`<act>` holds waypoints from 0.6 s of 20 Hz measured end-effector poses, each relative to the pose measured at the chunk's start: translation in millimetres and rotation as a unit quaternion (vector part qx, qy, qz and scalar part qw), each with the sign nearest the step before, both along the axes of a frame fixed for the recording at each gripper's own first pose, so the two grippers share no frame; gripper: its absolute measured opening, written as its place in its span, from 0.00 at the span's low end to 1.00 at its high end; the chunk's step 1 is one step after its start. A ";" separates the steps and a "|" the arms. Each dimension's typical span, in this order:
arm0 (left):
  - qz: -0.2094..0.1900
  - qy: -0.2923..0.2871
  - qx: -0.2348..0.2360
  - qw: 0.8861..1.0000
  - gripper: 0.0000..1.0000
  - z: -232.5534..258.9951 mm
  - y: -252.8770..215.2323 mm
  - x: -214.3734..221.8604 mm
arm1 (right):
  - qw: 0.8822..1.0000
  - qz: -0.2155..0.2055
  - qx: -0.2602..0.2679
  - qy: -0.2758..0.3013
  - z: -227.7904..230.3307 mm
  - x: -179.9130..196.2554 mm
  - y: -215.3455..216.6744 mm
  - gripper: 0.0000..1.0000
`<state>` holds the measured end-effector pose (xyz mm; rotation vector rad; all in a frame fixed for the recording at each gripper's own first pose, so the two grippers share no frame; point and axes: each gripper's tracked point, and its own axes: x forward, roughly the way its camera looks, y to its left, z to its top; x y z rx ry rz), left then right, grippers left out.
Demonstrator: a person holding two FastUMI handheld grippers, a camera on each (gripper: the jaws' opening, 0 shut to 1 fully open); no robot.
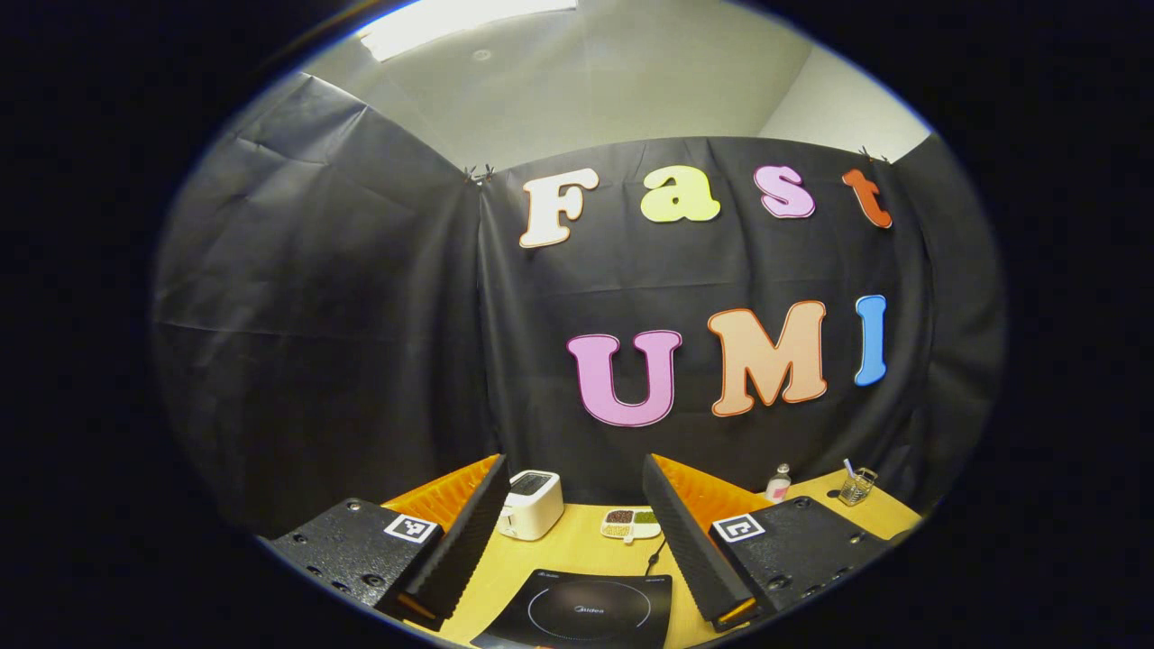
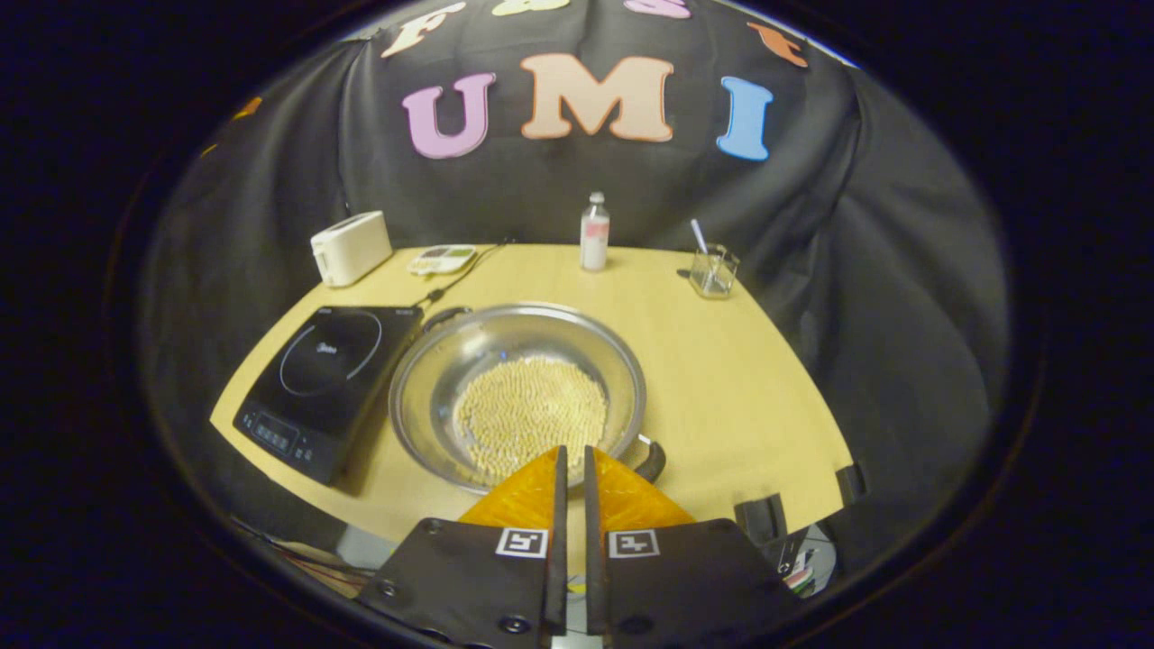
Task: First push the handle of the pot to place it horizontally, then grasp the pot with both hands and set it on the induction cooktop.
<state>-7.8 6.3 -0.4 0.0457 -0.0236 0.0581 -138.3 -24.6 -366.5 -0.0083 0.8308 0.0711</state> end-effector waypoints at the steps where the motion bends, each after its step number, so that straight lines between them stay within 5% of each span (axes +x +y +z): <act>1: 0.000 0.001 0.000 1.000 0.93 -0.6 0.2 0.2 | 1.000 -0.001 -0.001 0.010 -6.4 -5.7 -2.2 0.10; 12: 0.020 0.018 0.001 1.000 0.93 -14.1 15.9 -1.2 | 0.994 0.025 -0.008 0.105 -75.0 -16.6 -4.8 0.10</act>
